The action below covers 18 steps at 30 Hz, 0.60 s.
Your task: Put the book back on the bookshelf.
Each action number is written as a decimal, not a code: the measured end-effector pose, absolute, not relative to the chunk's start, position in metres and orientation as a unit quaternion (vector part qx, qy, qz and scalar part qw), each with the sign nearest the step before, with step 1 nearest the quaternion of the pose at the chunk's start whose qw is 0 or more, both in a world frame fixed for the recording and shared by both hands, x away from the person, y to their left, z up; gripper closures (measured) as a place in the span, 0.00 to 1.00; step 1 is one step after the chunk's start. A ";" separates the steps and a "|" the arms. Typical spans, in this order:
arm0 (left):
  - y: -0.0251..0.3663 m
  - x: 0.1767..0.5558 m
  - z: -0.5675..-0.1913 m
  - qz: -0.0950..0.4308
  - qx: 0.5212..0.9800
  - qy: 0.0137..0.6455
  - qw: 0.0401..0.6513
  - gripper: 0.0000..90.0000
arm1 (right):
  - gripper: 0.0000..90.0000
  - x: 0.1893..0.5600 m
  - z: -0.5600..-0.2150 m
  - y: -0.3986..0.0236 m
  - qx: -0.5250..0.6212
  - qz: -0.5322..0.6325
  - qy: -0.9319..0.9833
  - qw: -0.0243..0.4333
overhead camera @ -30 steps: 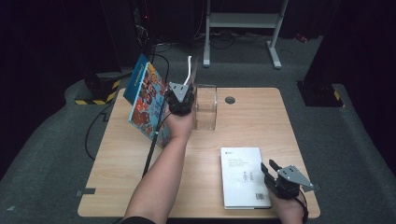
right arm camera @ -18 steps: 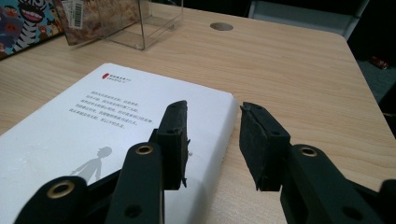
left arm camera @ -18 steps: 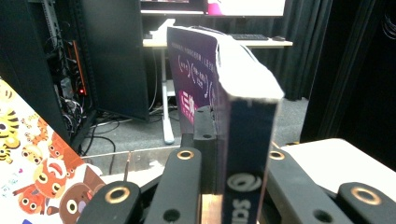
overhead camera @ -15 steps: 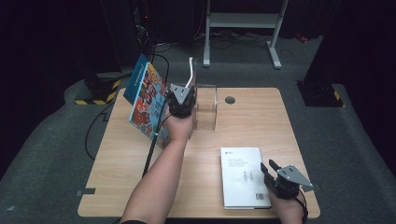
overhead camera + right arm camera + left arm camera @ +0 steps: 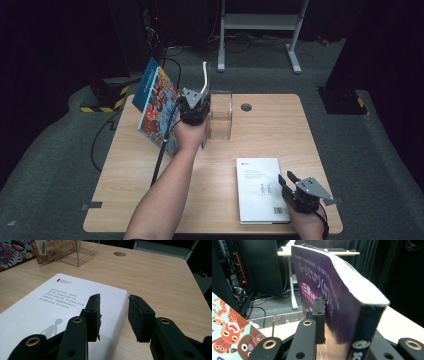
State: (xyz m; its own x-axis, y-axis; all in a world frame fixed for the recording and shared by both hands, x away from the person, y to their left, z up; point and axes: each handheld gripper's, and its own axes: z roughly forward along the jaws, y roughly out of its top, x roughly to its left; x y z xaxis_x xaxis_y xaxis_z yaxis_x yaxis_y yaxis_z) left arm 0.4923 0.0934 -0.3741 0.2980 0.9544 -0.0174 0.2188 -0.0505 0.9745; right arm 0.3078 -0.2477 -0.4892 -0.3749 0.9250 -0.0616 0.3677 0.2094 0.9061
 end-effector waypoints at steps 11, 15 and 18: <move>0.098 0.493 -0.377 0.349 0.643 0.461 0.503 0.85 | 0.69 0.308 -0.489 -0.248 0.455 0.432 0.708 0.323; 0.103 0.491 -0.376 0.339 0.649 0.455 0.507 0.82 | 0.69 0.308 -0.489 -0.248 0.456 0.432 0.708 0.323; 0.105 0.489 -0.373 0.345 0.651 0.446 0.508 0.79 | 0.69 0.308 -0.489 -0.248 0.457 0.433 0.706 0.324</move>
State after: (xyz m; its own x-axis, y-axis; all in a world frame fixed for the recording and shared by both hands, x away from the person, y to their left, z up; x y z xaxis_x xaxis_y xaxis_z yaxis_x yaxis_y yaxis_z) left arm 0.4886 0.1053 -0.3726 0.3637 0.9315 -0.0033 0.2308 -0.0867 0.9691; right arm 0.3080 -0.2478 -0.4887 -0.3712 0.9265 -0.0618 0.3650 0.2068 0.9078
